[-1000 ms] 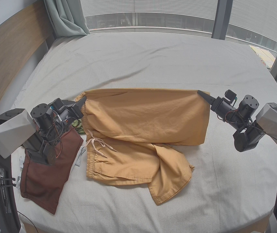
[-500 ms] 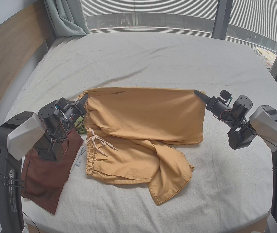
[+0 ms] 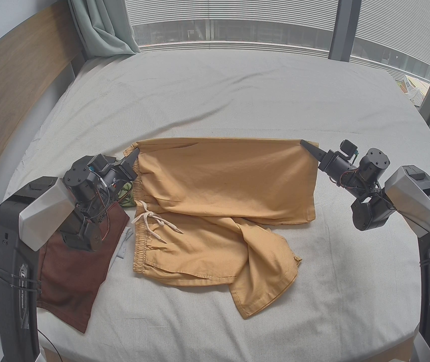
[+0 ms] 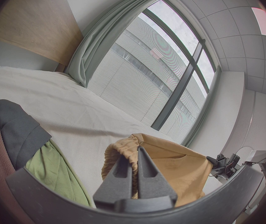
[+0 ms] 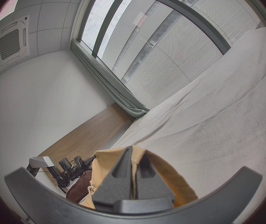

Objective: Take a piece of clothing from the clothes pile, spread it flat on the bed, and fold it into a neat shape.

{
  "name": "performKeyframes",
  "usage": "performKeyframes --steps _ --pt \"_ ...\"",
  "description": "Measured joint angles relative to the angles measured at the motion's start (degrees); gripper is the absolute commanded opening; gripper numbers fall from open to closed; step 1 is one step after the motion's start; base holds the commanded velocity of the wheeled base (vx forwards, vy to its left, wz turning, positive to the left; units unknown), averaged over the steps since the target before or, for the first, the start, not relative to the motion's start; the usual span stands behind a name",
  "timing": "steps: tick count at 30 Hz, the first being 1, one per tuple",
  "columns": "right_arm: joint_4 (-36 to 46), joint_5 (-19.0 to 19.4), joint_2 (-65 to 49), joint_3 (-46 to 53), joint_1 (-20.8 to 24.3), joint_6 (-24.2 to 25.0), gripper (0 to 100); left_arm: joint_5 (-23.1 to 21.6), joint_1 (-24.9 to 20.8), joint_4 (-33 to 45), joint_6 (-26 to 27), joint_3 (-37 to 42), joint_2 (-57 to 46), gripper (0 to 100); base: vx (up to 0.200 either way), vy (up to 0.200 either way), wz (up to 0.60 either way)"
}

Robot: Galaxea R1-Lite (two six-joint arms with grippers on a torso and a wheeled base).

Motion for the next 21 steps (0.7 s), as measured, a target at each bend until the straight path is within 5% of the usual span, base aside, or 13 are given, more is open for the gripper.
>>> performKeyframes --steps 4,5,7,8,21 --pt "-0.01 -0.07 0.11 -0.09 -0.04 -0.05 0 -0.27 -0.05 0.00 -0.57 -0.22 0.20 0 0.000 0.000 0.00" --pt "-0.01 -0.11 0.16 -0.11 -0.04 -0.05 0 -0.29 -0.09 0.00 -0.66 -0.22 0.21 100 0.000 0.000 0.00" --pt "0.00 -0.33 0.30 -0.41 -0.01 -0.06 0 -0.29 -0.09 0.02 -0.73 -0.46 0.32 100 0.000 0.000 0.00" --pt "0.05 -0.40 0.38 -0.63 -0.04 -0.09 100 -0.29 -0.13 0.02 -0.76 -0.72 0.41 100 0.000 0.000 0.00" --pt "0.27 -0.87 0.85 -1.05 -1.35 -0.74 100 0.22 -1.16 1.63 -2.13 -0.94 0.06 100 0.000 0.000 0.00"
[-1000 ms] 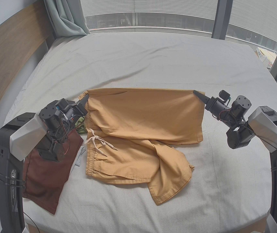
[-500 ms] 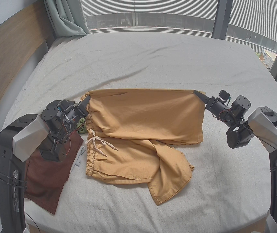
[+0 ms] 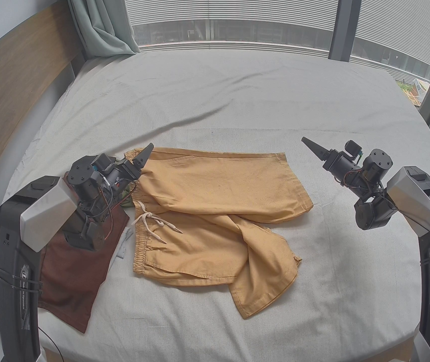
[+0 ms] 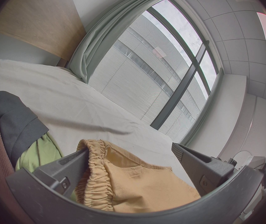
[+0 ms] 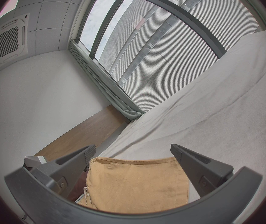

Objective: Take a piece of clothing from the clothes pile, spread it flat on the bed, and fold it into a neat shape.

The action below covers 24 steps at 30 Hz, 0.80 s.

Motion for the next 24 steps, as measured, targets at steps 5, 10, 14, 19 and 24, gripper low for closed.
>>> performKeyframes --steps 5,10,14,19,24 --pt "-1.76 0.00 -0.74 3.30 0.05 -0.02 100 -0.07 -0.05 0.12 -0.02 2.56 -1.24 100 0.000 0.000 0.00" --pt "-3.51 0.02 -2.62 9.12 0.60 -0.40 100 -0.32 -0.06 -0.33 0.00 6.70 -2.93 100 0.000 0.000 0.00" --pt "-4.13 0.00 -4.69 14.92 1.01 -2.60 100 -0.62 0.06 -0.82 0.09 11.43 -4.83 100 0.000 0.000 0.00" --pt "-4.41 -0.52 -8.00 22.60 1.84 -5.23 100 -1.77 0.33 -1.23 0.28 17.98 -8.18 100 0.000 0.000 0.00" --pt "-4.51 -1.80 -12.17 30.14 3.19 -6.92 100 -4.10 0.55 -1.41 0.50 25.39 -12.54 100 0.000 0.000 0.00"
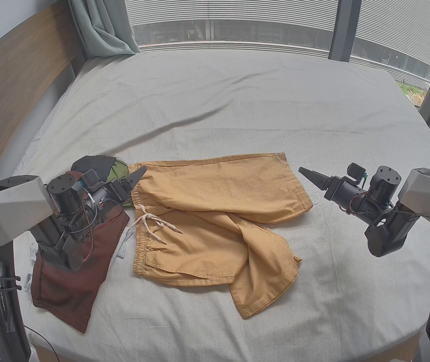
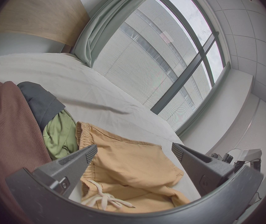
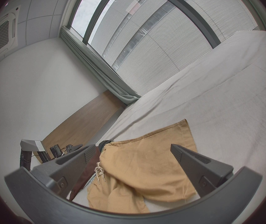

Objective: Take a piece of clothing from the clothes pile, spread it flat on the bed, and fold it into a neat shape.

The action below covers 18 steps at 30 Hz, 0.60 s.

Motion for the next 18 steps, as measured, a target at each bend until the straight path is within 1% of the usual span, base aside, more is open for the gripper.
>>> performKeyframes --steps 5,10,18 --pt "-0.04 -0.59 -5.06 6.72 1.57 -1.23 100 -1.38 0.00 -0.09 0.13 6.64 -5.27 100 0.000 0.000 0.00" --pt "0.00 -0.80 -9.64 12.15 3.04 -1.56 100 -2.28 0.00 -0.11 0.18 11.41 -9.89 100 0.000 0.000 0.00" --pt "0.07 -0.90 -15.74 20.58 5.42 -1.66 100 -7.20 0.45 -0.15 1.77 18.93 -16.59 100 0.000 0.000 0.00"
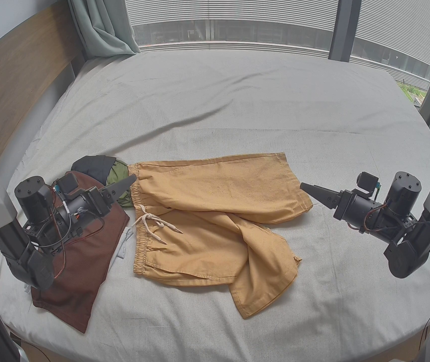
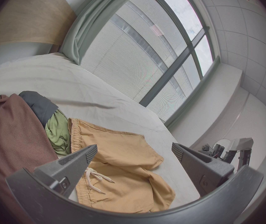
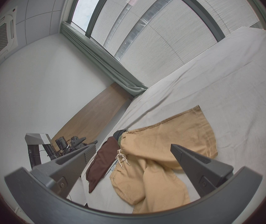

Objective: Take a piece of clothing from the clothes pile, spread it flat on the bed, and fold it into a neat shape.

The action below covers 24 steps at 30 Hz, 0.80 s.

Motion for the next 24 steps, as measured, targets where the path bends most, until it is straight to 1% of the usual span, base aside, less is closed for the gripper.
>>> performKeyframes --steps 5,9,12,16,22,24 --pt "0.00 0.10 -2.67 5.77 0.91 -1.78 100 -3.72 0.73 0.04 3.12 3.75 -3.22 100 0.000 0.000 0.00" --pt "0.00 0.29 -3.74 9.68 1.08 -3.49 100 -6.44 2.01 0.09 8.36 5.49 -4.61 100 0.000 0.000 0.00" --pt "0.00 0.34 -4.13 10.75 1.19 -3.90 100 -8.86 2.89 0.11 10.65 7.01 -5.02 100 0.000 0.000 0.00" --pt "0.00 0.38 -4.51 11.12 1.22 -4.01 100 -12.00 3.38 0.09 15.06 9.64 -5.29 100 0.000 0.000 0.00" --pt "0.02 0.35 -5.01 11.40 1.19 -4.14 100 -12.81 4.07 0.11 20.07 12.50 -5.23 100 0.000 0.000 0.00" --pt "0.00 0.32 -5.36 11.45 1.17 -4.19 100 -12.89 4.12 0.11 20.48 13.23 -5.12 100 0.000 0.000 0.00"
